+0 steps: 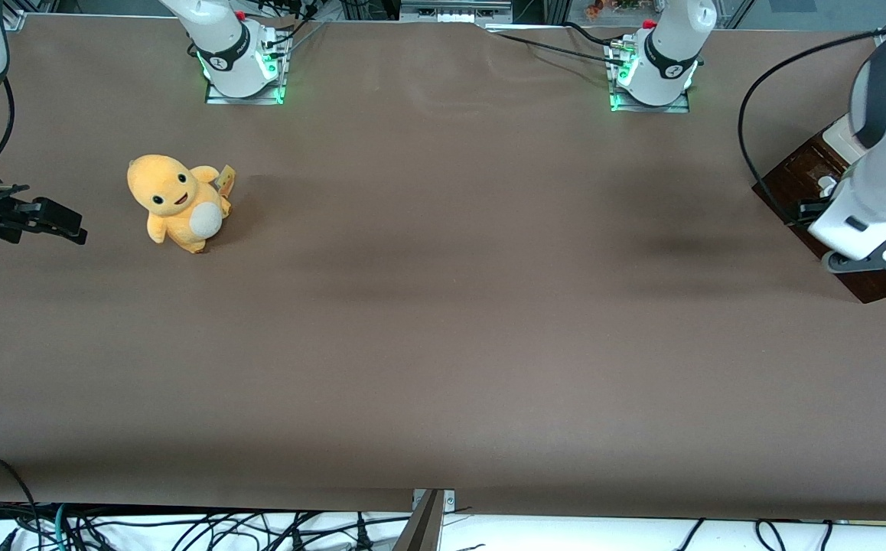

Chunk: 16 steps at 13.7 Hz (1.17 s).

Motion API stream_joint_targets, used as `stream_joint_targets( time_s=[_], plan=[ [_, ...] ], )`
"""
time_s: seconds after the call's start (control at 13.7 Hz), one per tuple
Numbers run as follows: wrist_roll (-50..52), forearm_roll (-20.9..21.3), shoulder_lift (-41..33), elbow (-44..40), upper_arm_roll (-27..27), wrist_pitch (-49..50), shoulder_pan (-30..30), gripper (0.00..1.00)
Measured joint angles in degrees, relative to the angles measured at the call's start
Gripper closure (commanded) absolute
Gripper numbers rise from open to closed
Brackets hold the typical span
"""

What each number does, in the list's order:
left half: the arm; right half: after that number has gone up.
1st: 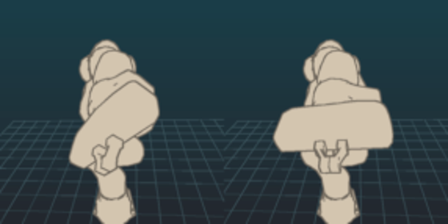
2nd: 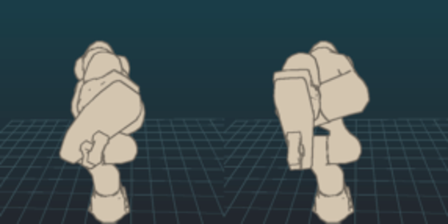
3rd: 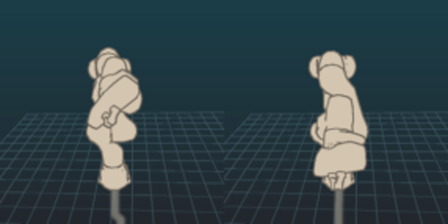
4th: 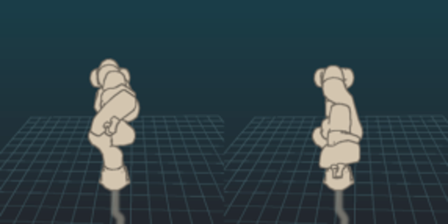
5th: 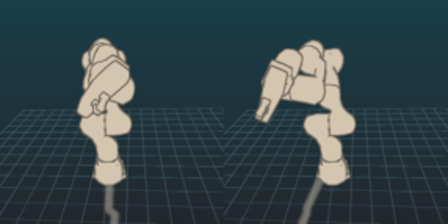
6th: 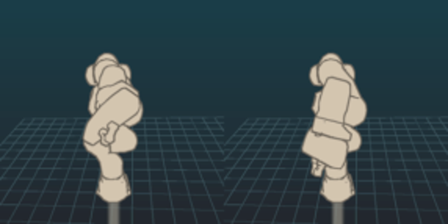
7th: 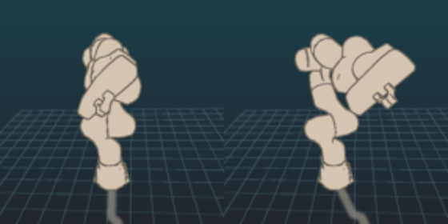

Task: Open lower drawer with left arm only
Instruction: 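Move the open left gripper down to the lower drawer's white handle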

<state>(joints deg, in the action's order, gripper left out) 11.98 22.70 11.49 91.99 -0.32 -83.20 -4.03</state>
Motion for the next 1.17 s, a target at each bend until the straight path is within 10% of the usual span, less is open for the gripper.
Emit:
stream_joint_targets(
  time_s=[0.8, 1.17],
  plan=[
    [35.97, 21.72, 23.54, 0.82, 0.57, 15.09, -4.84, 0.00],
    [40.96, 23.31, 28.14, 0.71, -0.24, 15.89, -1.28, 0.03]
  ],
)
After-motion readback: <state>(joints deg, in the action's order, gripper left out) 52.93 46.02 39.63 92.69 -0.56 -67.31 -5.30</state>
